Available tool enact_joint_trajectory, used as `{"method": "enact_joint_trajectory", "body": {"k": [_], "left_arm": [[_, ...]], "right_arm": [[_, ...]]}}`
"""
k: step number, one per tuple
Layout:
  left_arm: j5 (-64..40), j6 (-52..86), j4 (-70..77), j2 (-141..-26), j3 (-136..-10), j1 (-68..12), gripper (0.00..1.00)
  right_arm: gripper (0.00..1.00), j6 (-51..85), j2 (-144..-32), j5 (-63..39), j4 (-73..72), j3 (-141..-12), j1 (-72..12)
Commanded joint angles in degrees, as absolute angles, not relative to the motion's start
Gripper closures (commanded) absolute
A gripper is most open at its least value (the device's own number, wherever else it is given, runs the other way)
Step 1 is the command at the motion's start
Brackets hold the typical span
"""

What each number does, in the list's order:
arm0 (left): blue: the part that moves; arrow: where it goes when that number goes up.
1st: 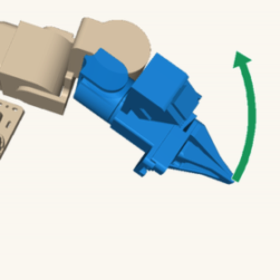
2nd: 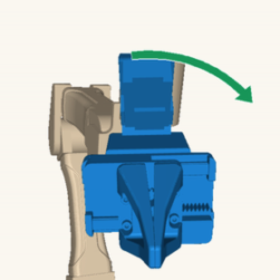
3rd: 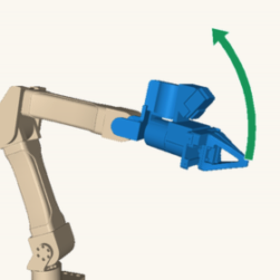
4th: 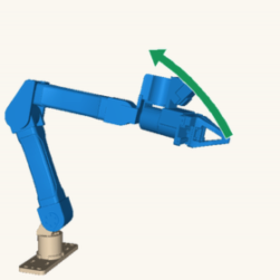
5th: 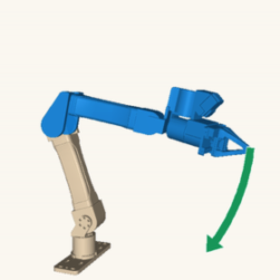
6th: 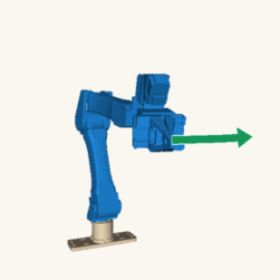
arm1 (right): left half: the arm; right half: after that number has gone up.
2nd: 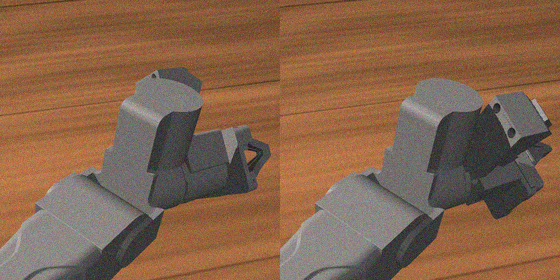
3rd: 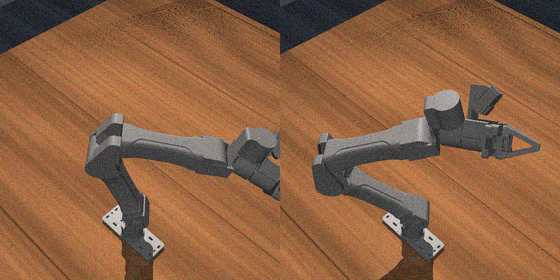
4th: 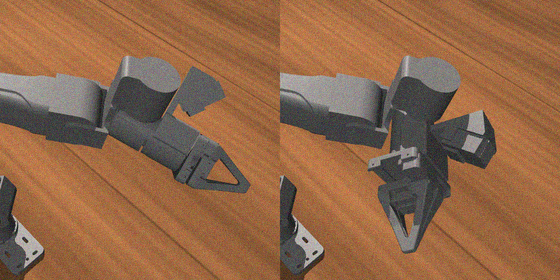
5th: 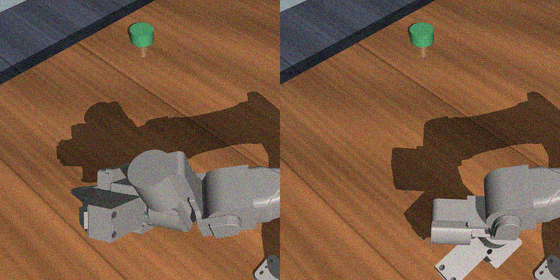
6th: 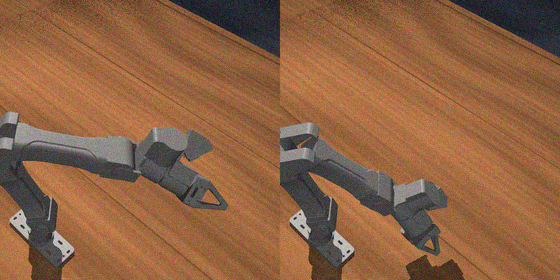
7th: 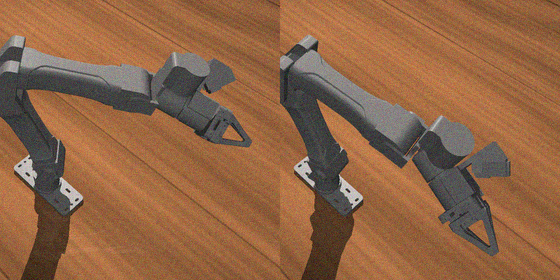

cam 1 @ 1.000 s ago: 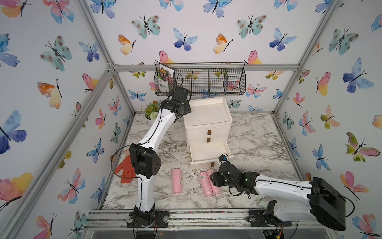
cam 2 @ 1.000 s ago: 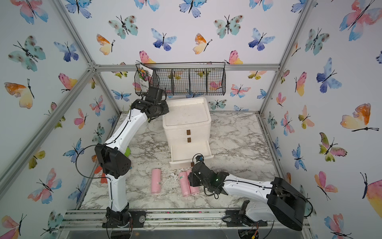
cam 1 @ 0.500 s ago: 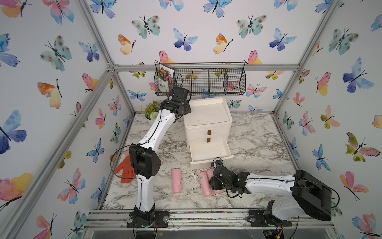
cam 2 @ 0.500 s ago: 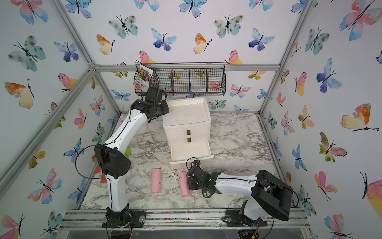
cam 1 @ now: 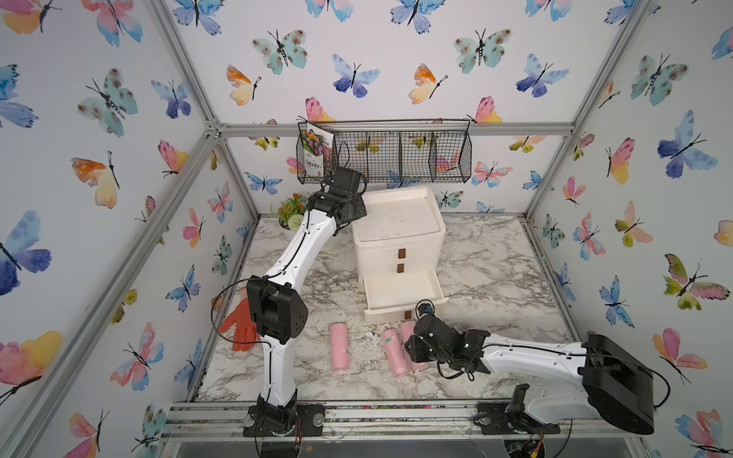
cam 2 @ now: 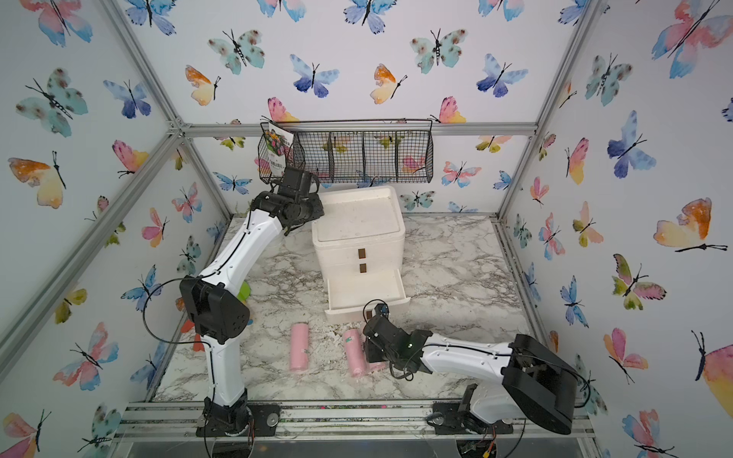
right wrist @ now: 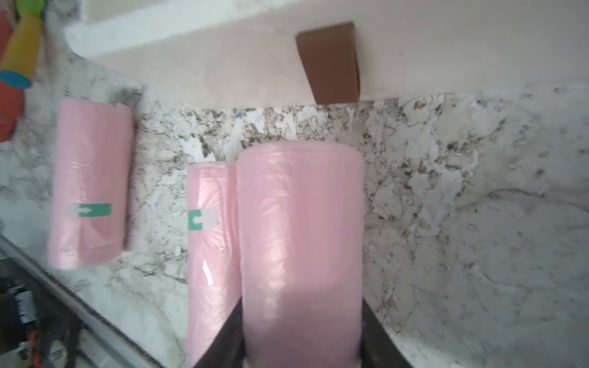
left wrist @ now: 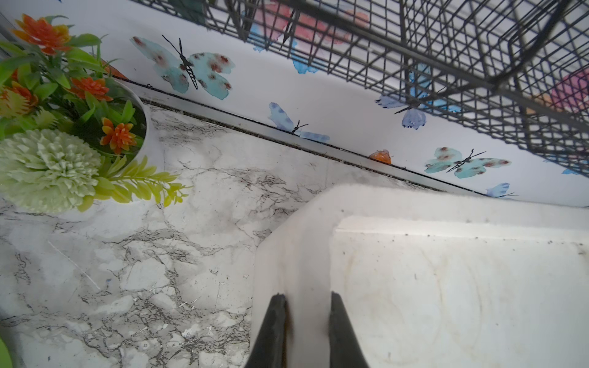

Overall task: Sort the rolls of trash bags by color and place them into the drawer
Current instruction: Pick up the roll of trash bags from the center of the board, then place the roll of trash bags in the drawer.

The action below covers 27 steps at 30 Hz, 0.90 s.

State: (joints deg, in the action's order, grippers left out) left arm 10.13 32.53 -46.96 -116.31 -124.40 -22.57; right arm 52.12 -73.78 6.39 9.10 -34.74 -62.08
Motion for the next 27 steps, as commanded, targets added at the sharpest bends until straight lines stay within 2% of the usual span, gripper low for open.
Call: {"method": "enact_joint_trajectory", "body": {"k": [1, 4, 11, 18, 23, 27], "left_arm": [[7.5, 37.97, -50.98, -115.0, -123.75, -21.71, 1.0], [7.15, 38.23, -50.98, -114.99, -123.66, -21.71, 1.0], [6.36, 38.63, -50.8, -114.7, -123.25, -21.71, 1.0], [5.54, 38.89, -49.92, -112.42, -121.6, -21.71, 1.0], [5.08, 38.59, -49.88, -112.15, -121.55, -21.71, 1.0], [4.4, 38.34, -49.75, -112.06, -121.55, -21.61, 1.0]], "right_arm": [[0.64, 59.12, -67.09, 3.88, 8.33, -32.35, -62.23], [0.64, 64.8, -60.39, 3.76, 2.56, -28.79, -62.18], [0.64, 76.12, -54.5, 15.21, -2.69, -28.45, -62.14], [0.58, 83.2, -61.12, 29.29, -8.44, -34.7, -62.14], [0.56, 94.06, -66.23, 39.38, -16.04, -34.24, -62.14], [0.56, 103.51, -71.61, 43.89, -14.87, -35.8, -62.05]]}}
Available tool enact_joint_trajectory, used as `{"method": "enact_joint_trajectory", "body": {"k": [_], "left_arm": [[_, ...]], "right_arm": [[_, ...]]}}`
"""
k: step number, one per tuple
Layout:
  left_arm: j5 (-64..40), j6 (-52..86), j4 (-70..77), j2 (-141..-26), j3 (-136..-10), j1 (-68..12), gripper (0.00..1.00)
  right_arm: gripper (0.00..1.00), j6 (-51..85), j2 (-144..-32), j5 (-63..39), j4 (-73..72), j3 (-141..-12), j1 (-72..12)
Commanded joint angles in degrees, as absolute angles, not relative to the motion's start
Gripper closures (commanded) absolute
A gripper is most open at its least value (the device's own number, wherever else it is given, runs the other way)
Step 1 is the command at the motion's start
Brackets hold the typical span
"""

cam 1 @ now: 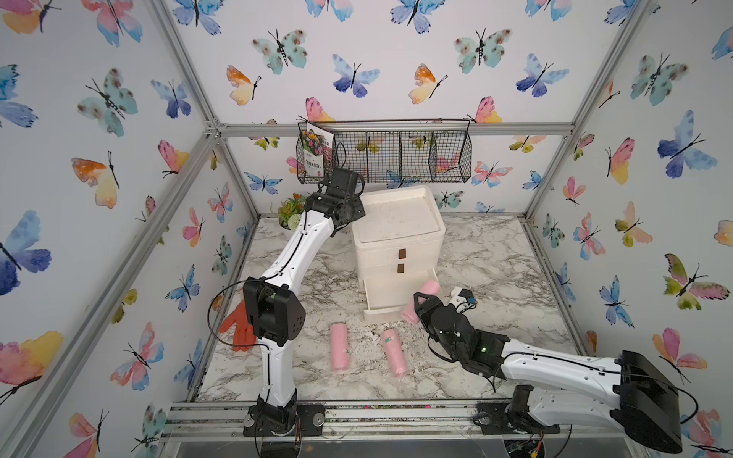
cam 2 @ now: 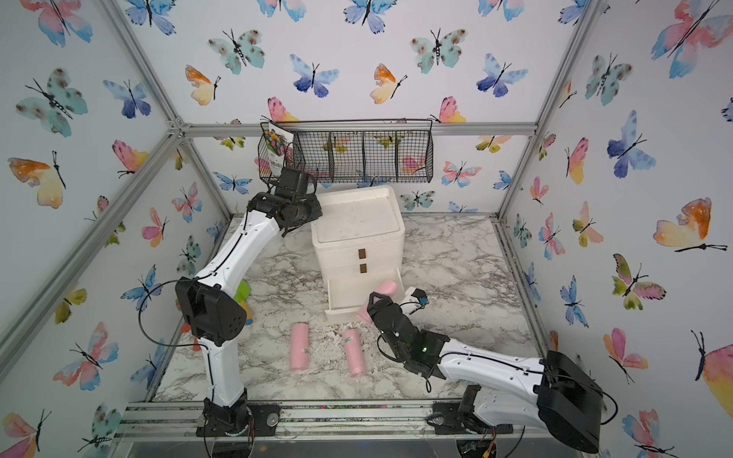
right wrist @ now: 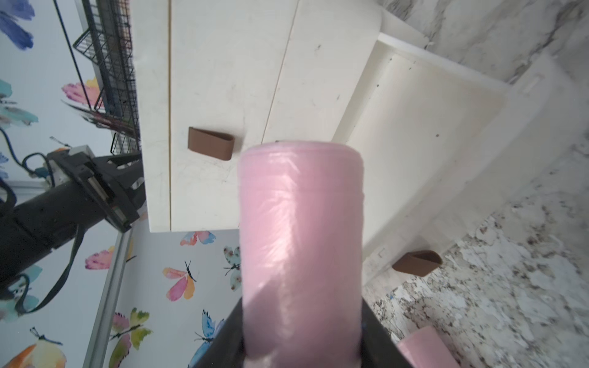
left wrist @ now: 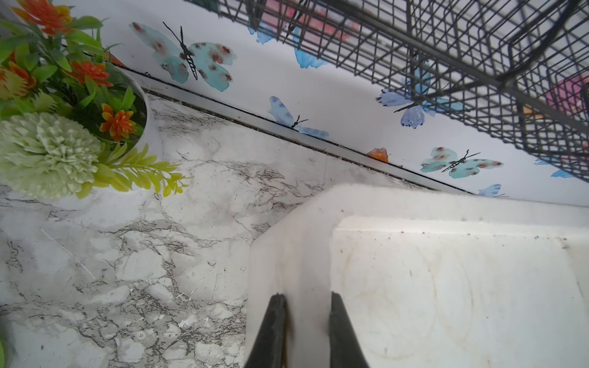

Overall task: Sort the rolls of trash bags by color and place them into the drawer
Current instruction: Place the roll of trash bags in the drawer.

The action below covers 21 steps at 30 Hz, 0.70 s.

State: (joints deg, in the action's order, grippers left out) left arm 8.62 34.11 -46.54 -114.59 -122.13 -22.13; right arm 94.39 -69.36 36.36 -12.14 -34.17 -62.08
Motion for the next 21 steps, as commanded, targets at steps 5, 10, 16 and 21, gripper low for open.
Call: {"method": "enact_joint_trajectory", "body": {"k": [5, 10, 16, 21], "left_arm": [[3.6, 38.23, -49.5, -112.06, -121.64, -21.51, 1.0], [3.17, 38.32, -49.38, -111.82, -121.33, -21.45, 1.0], [3.05, 38.41, -49.22, -111.53, -120.85, -21.2, 1.0], [2.73, 38.5, -48.96, -111.7, -120.35, -21.0, 1.0]], "right_arm": [[0.56, 108.03, -78.85, 43.61, -16.1, -39.08, -60.16], [0.55, 109.48, -84.29, 40.42, -18.81, -42.08, -57.38], [0.35, 111.26, -87.25, 37.04, -15.36, -45.85, -55.31], [0.28, 111.02, -87.98, 33.65, -15.71, -45.68, -54.93]]}}
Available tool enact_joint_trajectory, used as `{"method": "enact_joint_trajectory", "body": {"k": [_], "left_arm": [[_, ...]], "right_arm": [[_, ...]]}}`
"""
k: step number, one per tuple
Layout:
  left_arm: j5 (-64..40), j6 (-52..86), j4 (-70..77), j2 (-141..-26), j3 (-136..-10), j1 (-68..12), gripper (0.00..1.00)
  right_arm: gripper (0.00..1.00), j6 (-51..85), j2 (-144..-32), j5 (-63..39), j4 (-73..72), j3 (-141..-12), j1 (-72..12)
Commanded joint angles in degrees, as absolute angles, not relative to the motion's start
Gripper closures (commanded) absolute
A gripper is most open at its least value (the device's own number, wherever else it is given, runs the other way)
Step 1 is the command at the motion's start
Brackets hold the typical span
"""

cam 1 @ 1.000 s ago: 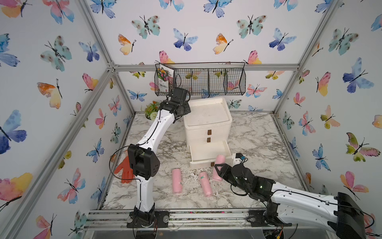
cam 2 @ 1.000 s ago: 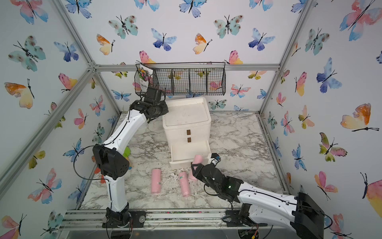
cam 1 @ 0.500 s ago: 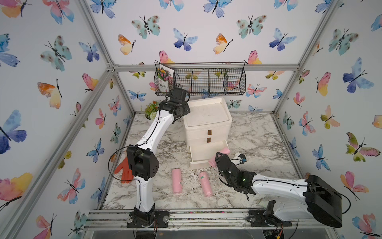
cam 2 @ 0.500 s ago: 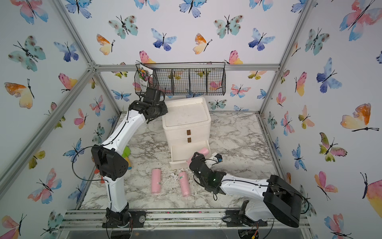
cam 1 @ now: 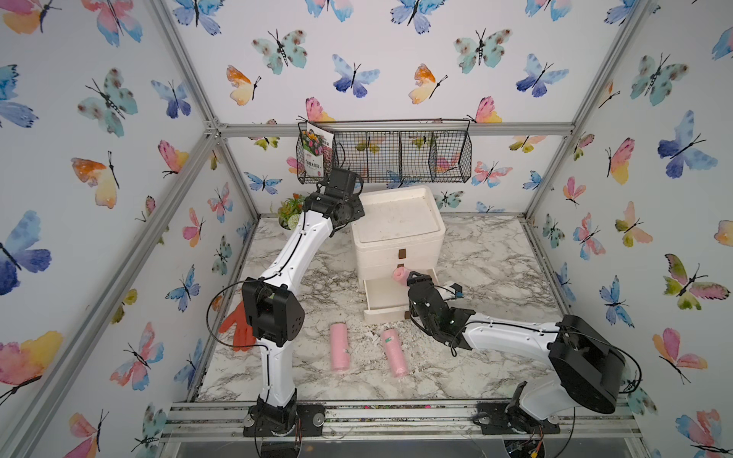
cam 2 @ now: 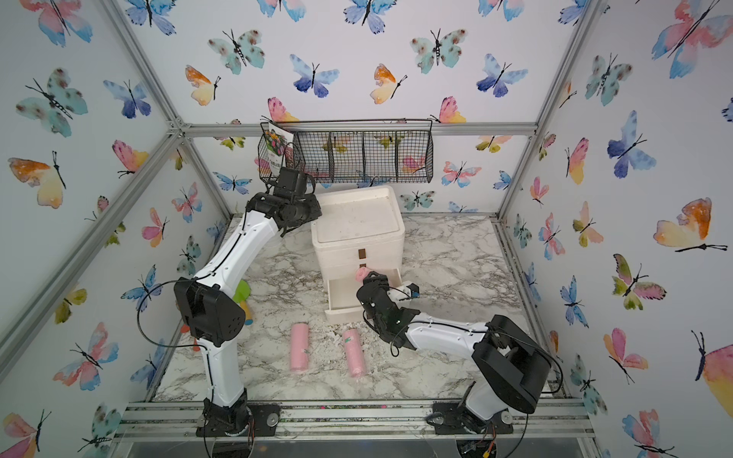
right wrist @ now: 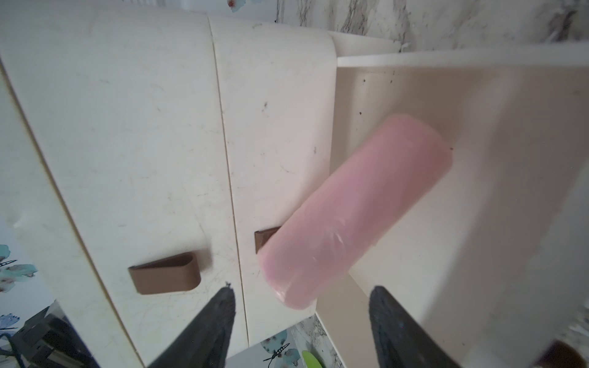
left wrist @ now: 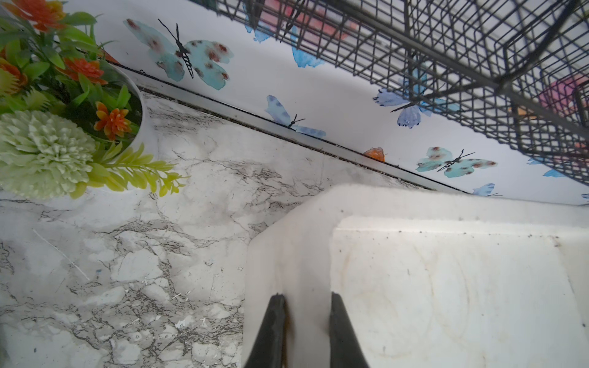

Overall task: Sort the rolls of trash bags by color and place them into the drawer
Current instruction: Place the roll of trash bags in the drawer.

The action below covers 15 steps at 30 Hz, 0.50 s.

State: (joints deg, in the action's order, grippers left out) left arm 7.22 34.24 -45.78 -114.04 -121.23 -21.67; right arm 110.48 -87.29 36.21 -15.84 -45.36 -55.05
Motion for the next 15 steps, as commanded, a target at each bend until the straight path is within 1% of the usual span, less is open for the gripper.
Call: {"method": "enact_joint_trajectory", "body": {"k": [1, 5, 8, 10, 11, 12, 15], "left_arm": [[2.73, 38.42, -49.03, -111.79, -120.39, -20.94, 1.0], [2.66, 38.56, -48.7, -111.86, -120.08, -20.9, 1.0], [2.48, 38.74, -48.52, -112.13, -120.15, -20.87, 1.0], [2.21, 38.85, -48.52, -112.47, -120.54, -20.91, 1.0], [2.2, 38.84, -48.59, -112.58, -120.59, -20.84, 1.0], [2.25, 38.85, -48.6, -112.67, -120.65, -20.92, 1.0], [2.28, 38.76, -48.69, -112.76, -120.63, -20.88, 1.0]], "right_arm": [[0.28, 110.88, -87.98, 33.28, -16.04, -45.24, -54.93], [0.28, 107.48, -87.5, 30.26, -17.48, -43.55, -54.93], [0.28, 100.16, -86.76, 26.21, -19.39, -42.21, -54.93], [0.28, 89.67, -86.19, 20.91, -21.73, -41.95, -55.0], [0.28, 84.9, -86.12, 18.51, -20.41, -42.77, -54.99], [0.28, 78.58, -86.41, 15.23, -16.19, -45.06, -55.02], [0.27, 64.21, -89.63, 9.44, -0.27, -53.48, -55.57]]}}
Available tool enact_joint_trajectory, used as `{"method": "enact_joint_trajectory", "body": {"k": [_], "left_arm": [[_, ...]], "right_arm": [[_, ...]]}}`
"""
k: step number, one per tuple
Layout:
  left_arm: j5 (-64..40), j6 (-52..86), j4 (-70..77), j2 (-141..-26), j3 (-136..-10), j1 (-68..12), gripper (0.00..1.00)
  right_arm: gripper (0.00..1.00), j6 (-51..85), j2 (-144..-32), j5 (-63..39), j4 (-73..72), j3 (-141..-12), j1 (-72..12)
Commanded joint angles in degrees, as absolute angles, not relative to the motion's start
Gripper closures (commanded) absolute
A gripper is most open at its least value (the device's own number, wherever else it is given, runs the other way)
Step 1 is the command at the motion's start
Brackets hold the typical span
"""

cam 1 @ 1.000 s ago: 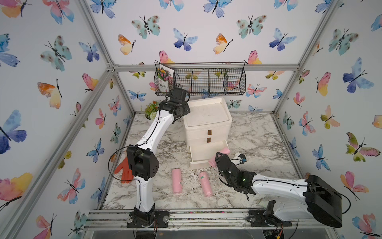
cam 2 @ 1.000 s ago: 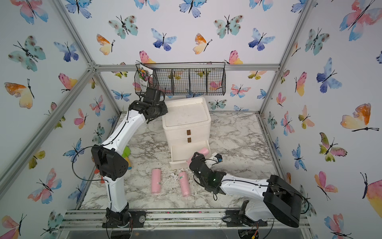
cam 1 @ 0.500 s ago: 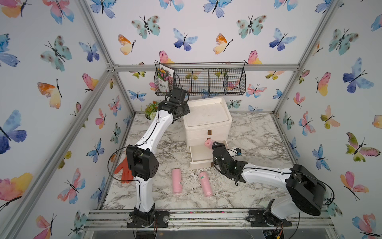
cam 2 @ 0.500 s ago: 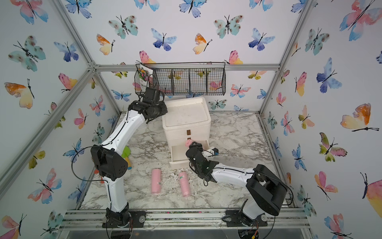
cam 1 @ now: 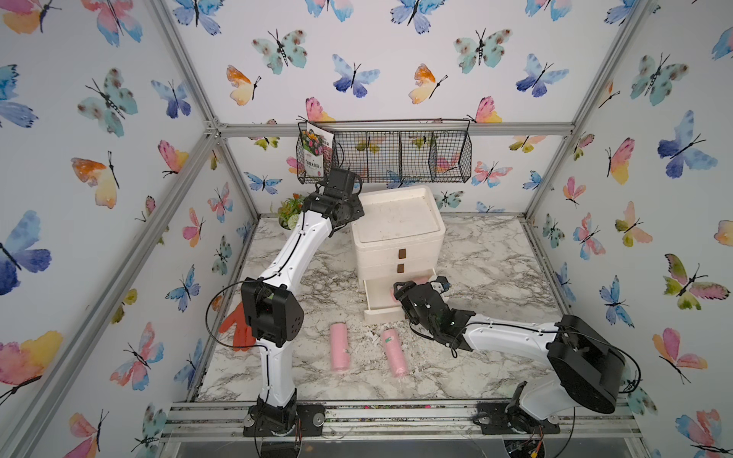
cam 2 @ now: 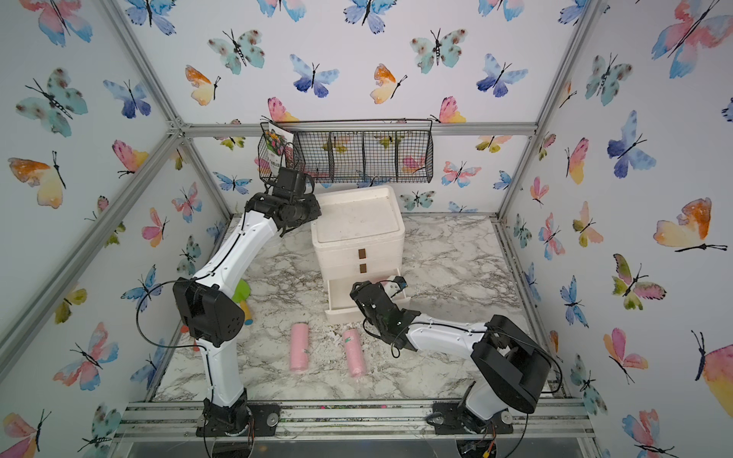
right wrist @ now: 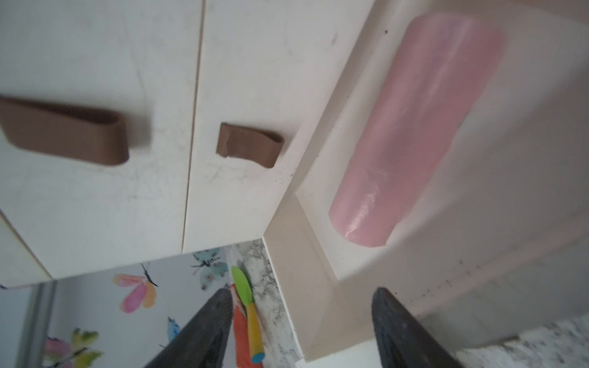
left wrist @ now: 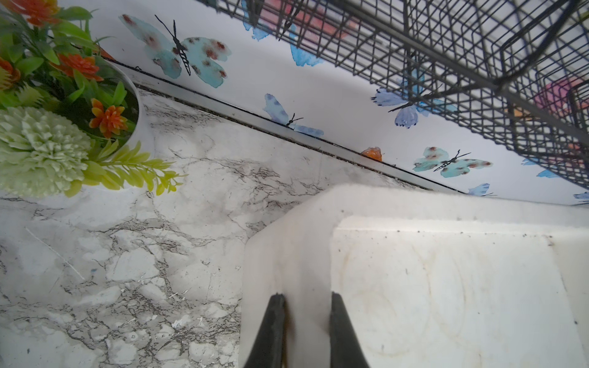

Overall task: Sort the rolls of trash bags by color and place them into the drawer
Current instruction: Place the roll of trash bags in the drawer, then pick up the roll of trash bags from the center of the board.

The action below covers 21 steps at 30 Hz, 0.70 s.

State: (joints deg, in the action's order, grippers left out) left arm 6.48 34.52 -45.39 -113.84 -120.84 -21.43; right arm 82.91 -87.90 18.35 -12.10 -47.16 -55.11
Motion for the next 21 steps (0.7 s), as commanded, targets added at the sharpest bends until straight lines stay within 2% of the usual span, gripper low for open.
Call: {"method": "enact_joint_trajectory", "body": {"k": [1, 6, 16, 21], "left_arm": [[2.32, 38.76, -48.63, -112.79, -120.54, -20.92, 1.0], [2.09, 39.11, -48.52, -112.77, -119.81, -20.9, 1.0], [2.2, 39.11, -48.85, -113.27, -120.72, -20.87, 1.0], [2.02, 39.16, -49.04, -113.46, -120.94, -20.91, 1.0]], "right_arm": [[0.26, 60.59, -91.31, 8.65, 5.37, -55.97, -56.03], [0.25, 52.09, -95.78, 8.08, 17.65, -58.81, -60.37], [0.26, 52.92, -94.66, 10.99, 23.2, -55.02, -68.78], [0.26, 53.62, -95.48, 12.22, 25.27, -54.68, -69.96]]}}
